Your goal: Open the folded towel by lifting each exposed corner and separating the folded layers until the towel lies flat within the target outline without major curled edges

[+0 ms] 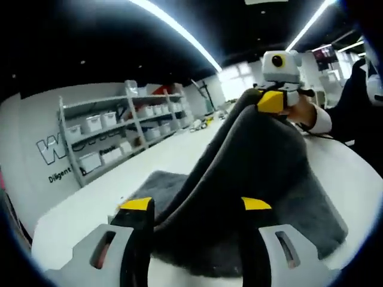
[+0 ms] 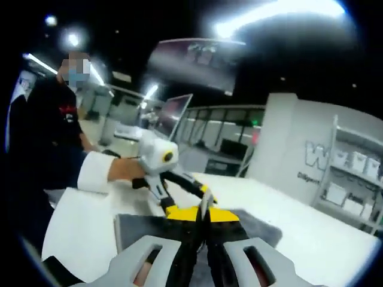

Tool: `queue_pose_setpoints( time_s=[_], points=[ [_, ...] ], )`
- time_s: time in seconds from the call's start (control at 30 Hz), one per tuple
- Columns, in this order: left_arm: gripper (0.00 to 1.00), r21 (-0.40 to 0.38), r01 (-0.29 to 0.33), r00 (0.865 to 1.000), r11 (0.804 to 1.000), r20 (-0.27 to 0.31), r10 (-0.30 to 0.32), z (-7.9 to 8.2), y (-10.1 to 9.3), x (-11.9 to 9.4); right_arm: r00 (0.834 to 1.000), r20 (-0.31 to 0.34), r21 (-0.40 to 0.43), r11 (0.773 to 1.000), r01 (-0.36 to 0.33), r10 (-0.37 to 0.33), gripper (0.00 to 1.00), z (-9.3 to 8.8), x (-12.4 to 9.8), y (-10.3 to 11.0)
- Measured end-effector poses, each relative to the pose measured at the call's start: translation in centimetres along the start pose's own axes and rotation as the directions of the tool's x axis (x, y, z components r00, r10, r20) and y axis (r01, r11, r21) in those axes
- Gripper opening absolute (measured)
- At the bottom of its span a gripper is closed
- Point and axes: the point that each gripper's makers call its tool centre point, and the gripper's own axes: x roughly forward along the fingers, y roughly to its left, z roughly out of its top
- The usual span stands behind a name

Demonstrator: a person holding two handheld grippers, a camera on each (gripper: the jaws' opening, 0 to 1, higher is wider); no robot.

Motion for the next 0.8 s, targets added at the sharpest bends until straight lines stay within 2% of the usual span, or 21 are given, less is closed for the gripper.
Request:
queue_pose_setpoints(
  time_s=[0.13,0.23,0.33,0.37,0.5,0.6,0.7,0.8],
  points=[
    [0.55,0.026,0.018,0.998,0.999,0.053,-0.019,1.0,-0.7,0.3,1.0,0.013,0.03,0.999,-0.024,0.024,0.0,0.2,-0.2,-0.1],
    [0.55,0.04,0.036,0.996,0.999,0.075,-0.039,1.5,-1.3,0.5,0.997,0.028,0.061,0.995,-0.074,0.073,0.0,0.4,-0.4,0.6],
    [0.56,0.122,0.024,0.998,0.992,0.052,-0.031,1.4,-1.6,0.9,0.992,0.022,0.037,0.991,-0.126,0.125,0.0,0.3,-0.3,1.4],
    [0.56,0.124,0.025,0.998,0.992,0.05,-0.031,1.4,-1.6,0.9,0.992,0.031,0.04,0.991,-0.127,0.126,0.0,0.4,-0.2,1.5],
    [0.56,0.142,0.011,0.999,0.99,0.044,-0.018,1.2,-1.4,0.8,0.985,0.002,0.014,0.984,-0.175,0.175,0.0,-0.1,0.2,2.6],
    [0.55,0.145,0.012,0.999,0.989,0.036,-0.018,1.0,-1.3,0.7,0.975,-0.009,0.018,0.975,-0.223,0.223,0.0,-0.4,0.4,3.3],
    [0.5,0.159,0.006,1.0,0.987,0.007,-0.007,0.8,-1.3,0.8,0.973,-0.014,0.019,0.973,-0.231,0.231,0.0,-0.7,0.6,3.5],
    [0.41,0.169,0.011,1.0,0.985,0.014,-0.014,1.1,-1.6,0.7,0.971,-0.009,0.032,0.97,-0.24,0.24,0.0,-0.8,0.5,3.7]
  ],
)
